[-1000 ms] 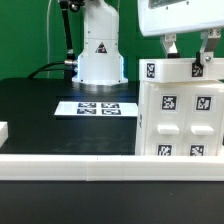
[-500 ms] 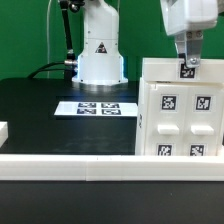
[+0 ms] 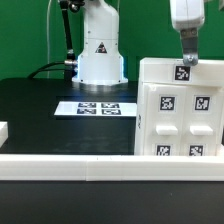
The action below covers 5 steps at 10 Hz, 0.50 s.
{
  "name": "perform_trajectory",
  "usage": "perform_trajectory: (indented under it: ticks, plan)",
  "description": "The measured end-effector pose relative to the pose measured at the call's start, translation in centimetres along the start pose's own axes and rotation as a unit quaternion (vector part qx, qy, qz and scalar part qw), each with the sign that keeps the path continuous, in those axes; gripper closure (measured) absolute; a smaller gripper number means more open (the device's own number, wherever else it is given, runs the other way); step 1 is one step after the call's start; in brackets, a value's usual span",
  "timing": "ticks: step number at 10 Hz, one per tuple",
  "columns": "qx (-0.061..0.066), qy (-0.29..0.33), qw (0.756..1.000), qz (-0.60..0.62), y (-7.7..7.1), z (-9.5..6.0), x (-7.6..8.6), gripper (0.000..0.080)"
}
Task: Assemble cabinet
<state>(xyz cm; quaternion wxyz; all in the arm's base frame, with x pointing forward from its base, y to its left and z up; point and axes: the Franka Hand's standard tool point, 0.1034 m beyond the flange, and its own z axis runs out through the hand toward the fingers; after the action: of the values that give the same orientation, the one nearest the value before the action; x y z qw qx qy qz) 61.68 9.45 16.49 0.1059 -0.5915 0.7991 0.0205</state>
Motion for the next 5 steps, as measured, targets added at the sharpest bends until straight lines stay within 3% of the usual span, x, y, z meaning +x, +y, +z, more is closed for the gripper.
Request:
perform_trajectory:
  ticks: [3,5]
  plan:
    - [0.011,-0.019,1.000,-0.004,-0.5,-2.0,-1.0,0.0004]
    - [0.013,-0.024,0.999,-0.036,-0.5,-2.2,-1.1,0.0002]
